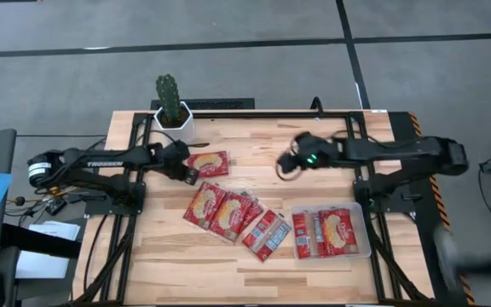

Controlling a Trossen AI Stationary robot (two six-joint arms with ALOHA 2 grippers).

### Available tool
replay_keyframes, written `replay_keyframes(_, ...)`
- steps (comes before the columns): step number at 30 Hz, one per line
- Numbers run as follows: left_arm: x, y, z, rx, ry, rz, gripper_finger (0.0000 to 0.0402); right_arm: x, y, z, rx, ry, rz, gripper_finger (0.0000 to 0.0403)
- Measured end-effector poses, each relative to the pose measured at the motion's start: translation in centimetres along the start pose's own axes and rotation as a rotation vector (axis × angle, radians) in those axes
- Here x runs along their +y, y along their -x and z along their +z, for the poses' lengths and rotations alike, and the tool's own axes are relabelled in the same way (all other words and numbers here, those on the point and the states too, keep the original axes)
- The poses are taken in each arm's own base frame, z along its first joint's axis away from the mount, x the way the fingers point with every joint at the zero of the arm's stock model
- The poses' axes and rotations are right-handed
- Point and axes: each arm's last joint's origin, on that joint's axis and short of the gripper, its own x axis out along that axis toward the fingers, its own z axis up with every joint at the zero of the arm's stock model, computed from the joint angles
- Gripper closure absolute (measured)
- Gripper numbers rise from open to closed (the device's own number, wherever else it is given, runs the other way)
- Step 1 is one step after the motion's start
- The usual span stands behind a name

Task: Sort popcorn bags into baskets
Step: Put the popcorn bag into the transparent bin

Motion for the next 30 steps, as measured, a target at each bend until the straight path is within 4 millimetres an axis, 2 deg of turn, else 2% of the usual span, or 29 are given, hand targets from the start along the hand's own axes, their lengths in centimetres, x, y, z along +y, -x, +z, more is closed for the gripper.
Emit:
replay_keyframes(3,1.1,-0.7,-0.9,0.007,0.032,0.049,0.0401,-0.2,-3.4,1.4,-0.026,-0.028,0.030,0.0154)
replay_keyframes(6,1.4,-1.2,-1.0,-0.037,0.047,0.024,0.0401,-0.3,-6.7,2.1,-0.040,-0.048,0.100,0.0158)
replay_keyframes(11,2.0,-2.2,-1.1,-0.093,0.099,0.000,0.0401,-1.3,-12.4,1.9,0.001,-0.125,0.188,0.0168)
replay_keyframes(15,2.1,-2.9,-0.7,-0.110,0.105,-0.004,0.0402,-2.0,-15.8,2.0,0.005,-0.163,0.167,0.0170)
replay_keyframes(19,1.8,-3.4,-0.4,-0.104,0.101,-0.039,0.0401,-2.0,-18.3,2.7,0.070,-0.152,0.188,0.0170)
replay_keyframes(22,1.5,-2.6,0.0,-0.090,0.100,-0.039,0.0402,-1.5,-19.4,3.2,0.107,-0.140,0.221,0.0173)
replay_keyframes(27,0.7,-0.2,1.3,-0.199,0.091,-0.029,0.0402,-0.9,-19.7,3.7,0.098,-0.128,0.239,0.0178)
replay_keyframes(30,0.7,0.2,1.6,-0.252,0.097,-0.020,0.0402,-1.3,-19.8,3.9,0.087,-0.115,0.213,0.0179)
